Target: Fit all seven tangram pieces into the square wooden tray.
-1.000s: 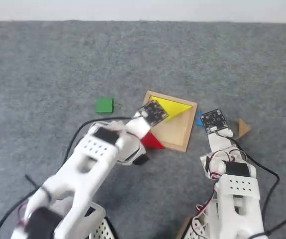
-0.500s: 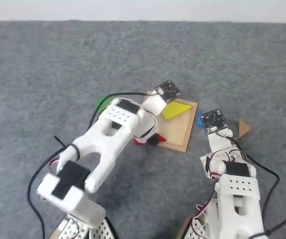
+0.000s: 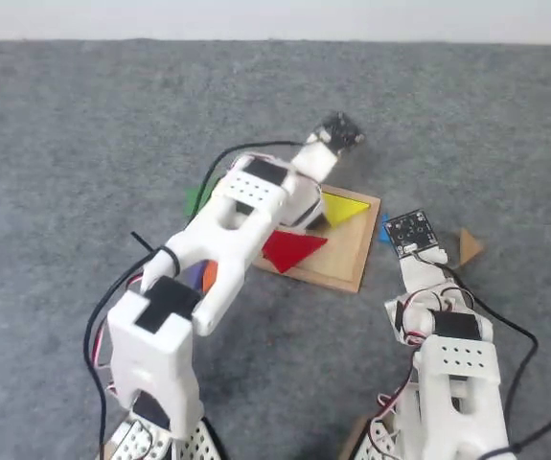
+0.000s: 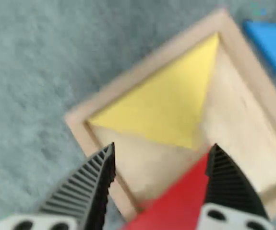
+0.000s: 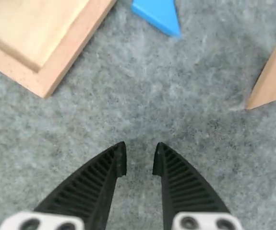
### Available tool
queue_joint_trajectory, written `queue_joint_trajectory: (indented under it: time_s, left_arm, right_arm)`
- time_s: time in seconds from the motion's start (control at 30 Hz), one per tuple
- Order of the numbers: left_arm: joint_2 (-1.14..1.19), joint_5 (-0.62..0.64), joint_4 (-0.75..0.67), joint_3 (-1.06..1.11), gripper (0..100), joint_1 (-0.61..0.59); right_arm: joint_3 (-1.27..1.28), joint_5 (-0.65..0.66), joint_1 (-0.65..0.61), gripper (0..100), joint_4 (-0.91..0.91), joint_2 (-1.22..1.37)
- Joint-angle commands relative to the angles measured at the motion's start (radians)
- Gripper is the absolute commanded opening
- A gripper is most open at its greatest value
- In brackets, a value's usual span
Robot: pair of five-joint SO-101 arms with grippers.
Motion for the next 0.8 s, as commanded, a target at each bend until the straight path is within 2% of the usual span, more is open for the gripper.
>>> queue_joint_trajectory:
  time_s: [0.0,0.13,0.3,0.47,0.77]
  left_arm:
    - [0.009,0.041,-0.014,-0.113,27,-0.06]
    - [0.02,0.006,-0.005,-0.116,27,-0.155]
    - [0.011,-0.048,0.095,-0.113,27,-0.262]
    - [0.009,-0.106,0.107,-0.018,27,-0.276]
    - [-0.009,-0.147,0.031,0.119,26,-0.292]
  right_arm:
    - [0.003,-0.008,-0.01,10.2,-0.016,-0.022]
    - [0.005,-0.008,-0.01,10.2,-0.018,-0.025]
    - [0.005,-0.008,-0.01,10.2,-0.018,-0.027]
    - [0.005,-0.008,-0.01,10.2,-0.018,-0.027]
    - [0.006,-0.011,-0.01,10.2,-0.019,-0.025]
